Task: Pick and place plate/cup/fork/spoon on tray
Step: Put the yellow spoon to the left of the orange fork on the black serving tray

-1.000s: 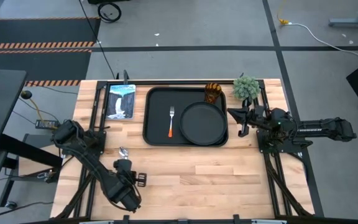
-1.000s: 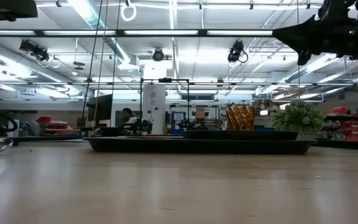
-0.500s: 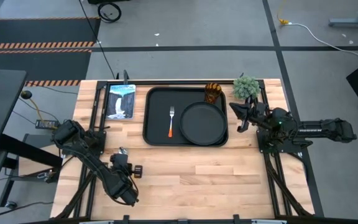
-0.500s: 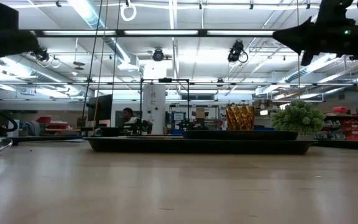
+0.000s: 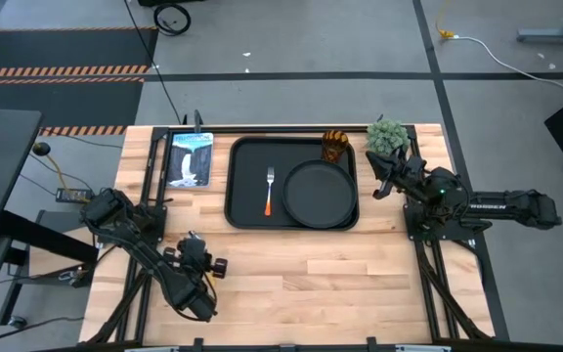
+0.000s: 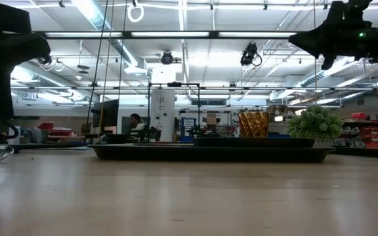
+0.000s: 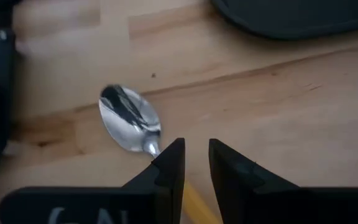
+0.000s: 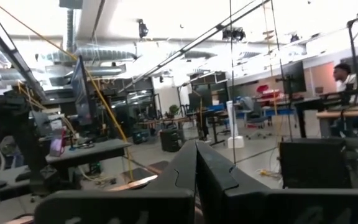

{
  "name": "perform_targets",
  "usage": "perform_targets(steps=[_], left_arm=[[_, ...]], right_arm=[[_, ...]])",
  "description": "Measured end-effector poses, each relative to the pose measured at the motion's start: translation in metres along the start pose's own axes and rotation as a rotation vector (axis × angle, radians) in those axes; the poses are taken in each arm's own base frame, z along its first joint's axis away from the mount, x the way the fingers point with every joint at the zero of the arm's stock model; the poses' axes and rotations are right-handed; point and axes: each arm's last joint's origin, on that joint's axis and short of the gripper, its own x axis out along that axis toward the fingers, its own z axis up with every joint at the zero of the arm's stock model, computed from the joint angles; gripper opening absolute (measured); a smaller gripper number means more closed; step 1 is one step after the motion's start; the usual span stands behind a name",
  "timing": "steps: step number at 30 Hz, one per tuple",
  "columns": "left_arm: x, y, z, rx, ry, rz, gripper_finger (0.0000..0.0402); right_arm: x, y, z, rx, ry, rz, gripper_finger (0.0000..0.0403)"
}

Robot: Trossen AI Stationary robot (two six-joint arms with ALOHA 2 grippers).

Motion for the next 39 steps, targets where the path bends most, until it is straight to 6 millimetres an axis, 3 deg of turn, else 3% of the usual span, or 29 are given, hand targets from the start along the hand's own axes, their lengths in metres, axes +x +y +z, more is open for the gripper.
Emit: perform_targets(steps=[6,15,23,39], left_arm=[[0.003,-0.005,0.0,-0.084,0.075,0.026,0.0085],[0.004,-0.017,-0.004,-0.1,0.148,-0.054,0.0132],[0.003,-0.02,-0.007,-0.104,0.171,-0.082,0.0125],[0.002,-0.014,0.001,-0.21,0.235,0.047,0.013]], right_arm=[[0.0,0.0,0.0,-0.025,-0.004,0.004,0.0009],[0.002,0.001,-0.001,-0.03,0.005,0.024,0.0009],[0.002,0.001,-0.002,-0.027,0.005,0.049,0.0009],[0.002,0.003,-0.002,-0.009,0.007,0.1,0.0009]])
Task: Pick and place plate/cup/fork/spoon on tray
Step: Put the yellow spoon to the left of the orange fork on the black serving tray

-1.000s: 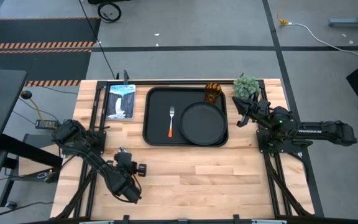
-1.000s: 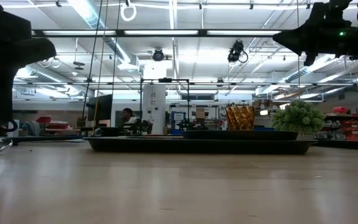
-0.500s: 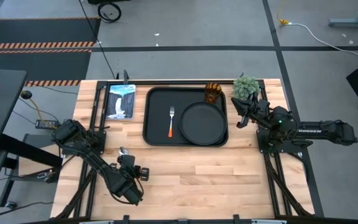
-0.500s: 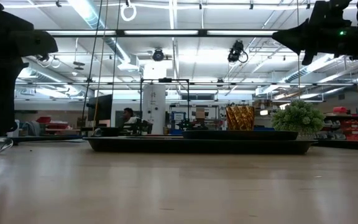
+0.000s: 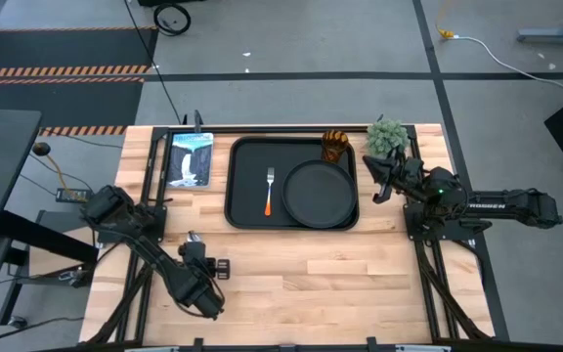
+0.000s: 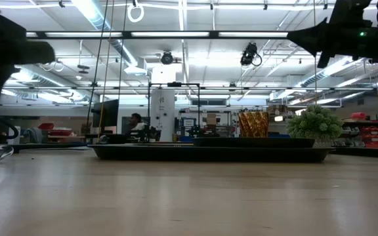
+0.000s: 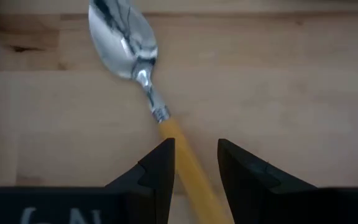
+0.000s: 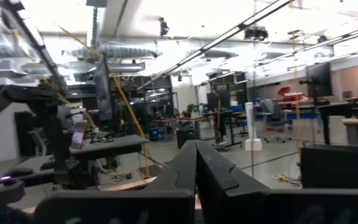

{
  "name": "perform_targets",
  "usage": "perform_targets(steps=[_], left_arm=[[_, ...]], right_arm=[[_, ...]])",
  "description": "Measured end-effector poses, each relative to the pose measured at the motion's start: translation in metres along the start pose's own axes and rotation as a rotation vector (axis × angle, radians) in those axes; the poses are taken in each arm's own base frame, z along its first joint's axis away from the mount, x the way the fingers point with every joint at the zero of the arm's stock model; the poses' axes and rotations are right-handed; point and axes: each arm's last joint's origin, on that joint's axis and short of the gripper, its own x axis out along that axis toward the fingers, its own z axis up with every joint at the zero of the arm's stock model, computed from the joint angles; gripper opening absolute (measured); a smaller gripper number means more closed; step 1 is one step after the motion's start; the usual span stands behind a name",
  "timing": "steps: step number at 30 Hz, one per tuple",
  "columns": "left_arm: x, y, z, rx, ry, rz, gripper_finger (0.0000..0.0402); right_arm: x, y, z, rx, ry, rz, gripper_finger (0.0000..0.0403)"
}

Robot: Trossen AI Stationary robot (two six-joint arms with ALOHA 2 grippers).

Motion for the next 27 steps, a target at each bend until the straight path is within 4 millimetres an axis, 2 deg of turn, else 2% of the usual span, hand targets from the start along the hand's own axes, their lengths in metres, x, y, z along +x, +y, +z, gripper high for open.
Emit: perform_targets(steps=[8,17,23,27], left_arm=[[0.003,-0.004,0.006,-0.011,0.005,0.036,0.013],[-0.001,0.007,-0.007,0.079,0.046,0.059,0.013],[-0.002,0.002,-0.014,0.115,0.075,-0.043,0.0131],[-0.003,-0.004,-0.02,0.215,0.13,-0.117,0.0131]], right_arm=[[0.0,0.002,-0.001,0.003,0.007,0.058,0.0009],[0.001,0.002,-0.002,0.001,0.019,0.066,0.0009],[0.001,0.002,-0.002,0.001,0.019,0.08,0.0009],[0.001,0.003,-0.002,0.002,0.02,0.086,0.0009]])
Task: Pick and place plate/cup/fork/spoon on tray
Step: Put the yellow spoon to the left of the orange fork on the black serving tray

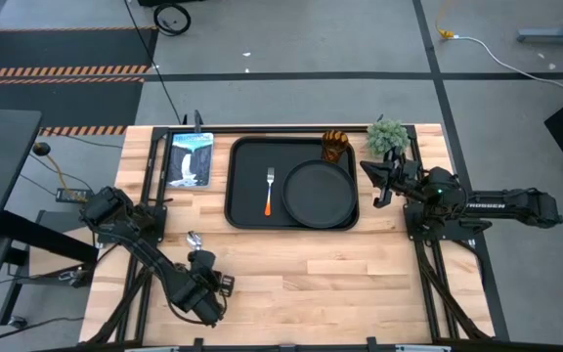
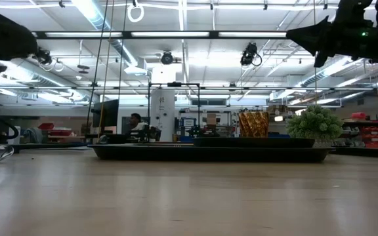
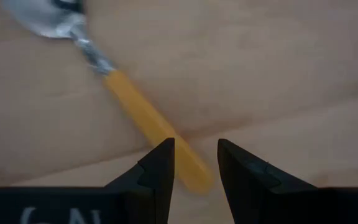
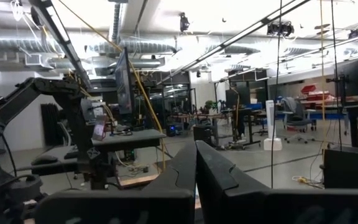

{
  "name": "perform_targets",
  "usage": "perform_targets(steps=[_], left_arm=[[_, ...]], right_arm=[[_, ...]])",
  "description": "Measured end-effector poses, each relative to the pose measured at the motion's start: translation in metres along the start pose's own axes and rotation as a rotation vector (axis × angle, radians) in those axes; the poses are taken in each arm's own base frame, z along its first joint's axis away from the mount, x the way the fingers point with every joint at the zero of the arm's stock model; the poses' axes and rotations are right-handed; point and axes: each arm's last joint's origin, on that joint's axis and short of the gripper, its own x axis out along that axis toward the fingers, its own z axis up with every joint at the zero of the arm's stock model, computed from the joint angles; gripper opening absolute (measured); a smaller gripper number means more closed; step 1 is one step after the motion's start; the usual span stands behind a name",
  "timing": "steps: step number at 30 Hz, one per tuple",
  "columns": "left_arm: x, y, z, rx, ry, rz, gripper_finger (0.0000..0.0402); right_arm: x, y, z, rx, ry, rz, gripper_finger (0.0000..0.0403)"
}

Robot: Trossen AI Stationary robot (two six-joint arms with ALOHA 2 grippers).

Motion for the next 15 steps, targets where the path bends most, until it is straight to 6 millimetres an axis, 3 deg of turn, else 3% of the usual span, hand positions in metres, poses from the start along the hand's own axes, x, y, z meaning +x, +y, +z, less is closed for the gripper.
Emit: perform_targets(steps=[3,15], left_arm=[[0.0002,-0.004,-0.0012,0.01,0.016,-0.037,0.013],[0.0001,0.005,0.0042,-0.224,-0.053,0.043,0.013]], right_arm=[[0.0,0.0002,0.0,0.005,0.0,0.007,0.0009],[0.0,0.0008,0.0,0.02,0.001,0.026,0.0009]])
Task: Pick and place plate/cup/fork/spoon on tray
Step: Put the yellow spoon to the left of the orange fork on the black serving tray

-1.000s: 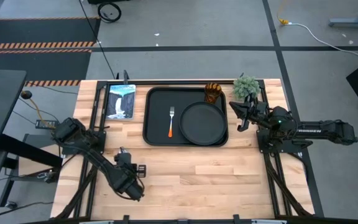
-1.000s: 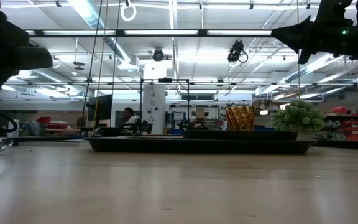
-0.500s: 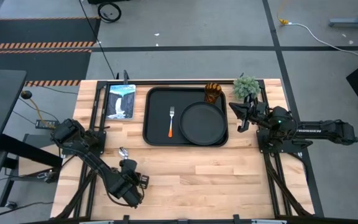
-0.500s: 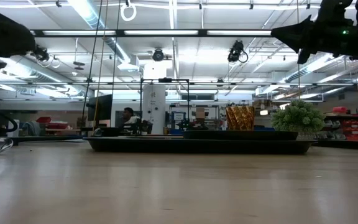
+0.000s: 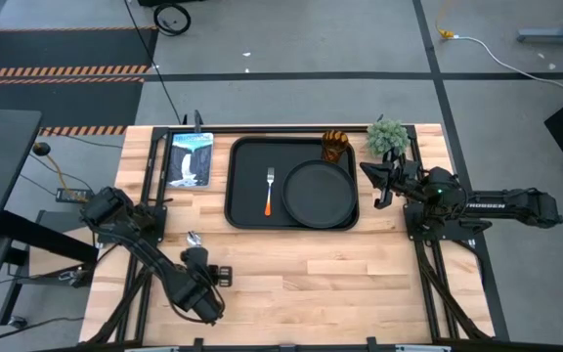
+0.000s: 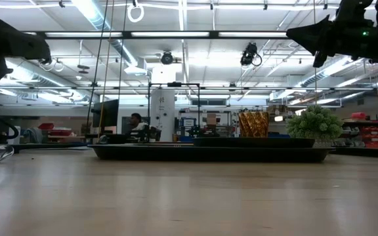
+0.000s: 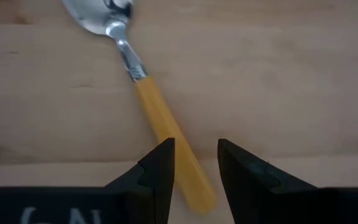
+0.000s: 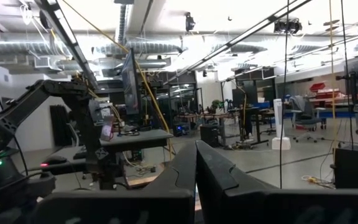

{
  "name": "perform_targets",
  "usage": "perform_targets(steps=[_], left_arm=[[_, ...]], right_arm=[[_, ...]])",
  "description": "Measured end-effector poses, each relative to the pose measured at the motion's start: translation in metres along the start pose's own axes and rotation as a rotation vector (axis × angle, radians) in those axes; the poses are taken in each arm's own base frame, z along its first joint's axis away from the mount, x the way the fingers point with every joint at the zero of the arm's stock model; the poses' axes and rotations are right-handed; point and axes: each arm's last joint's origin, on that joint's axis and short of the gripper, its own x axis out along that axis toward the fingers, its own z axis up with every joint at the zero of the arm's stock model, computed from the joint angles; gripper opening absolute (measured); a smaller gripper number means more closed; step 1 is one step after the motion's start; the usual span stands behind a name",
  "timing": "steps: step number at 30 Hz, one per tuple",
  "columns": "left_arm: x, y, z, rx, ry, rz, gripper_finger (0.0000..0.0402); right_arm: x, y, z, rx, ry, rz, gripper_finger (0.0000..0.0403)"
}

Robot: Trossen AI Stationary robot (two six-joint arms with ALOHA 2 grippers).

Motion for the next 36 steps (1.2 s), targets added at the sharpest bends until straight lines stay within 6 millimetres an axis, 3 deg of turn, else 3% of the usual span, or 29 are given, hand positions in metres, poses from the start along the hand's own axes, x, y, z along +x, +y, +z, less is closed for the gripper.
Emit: perform_targets(steps=[12,36], left_arm=[[0.014,0.001,-0.006,-0.031,-0.021,0.064,0.013],[0.014,0.001,-0.006,-0.025,-0.02,0.063,0.013]], right_arm=[[0.0,0.0,0.0,0.002,-0.005,-0.001,0.0009],[0.0,0.0,0.001,0.002,-0.007,-0.003,0.0009]])
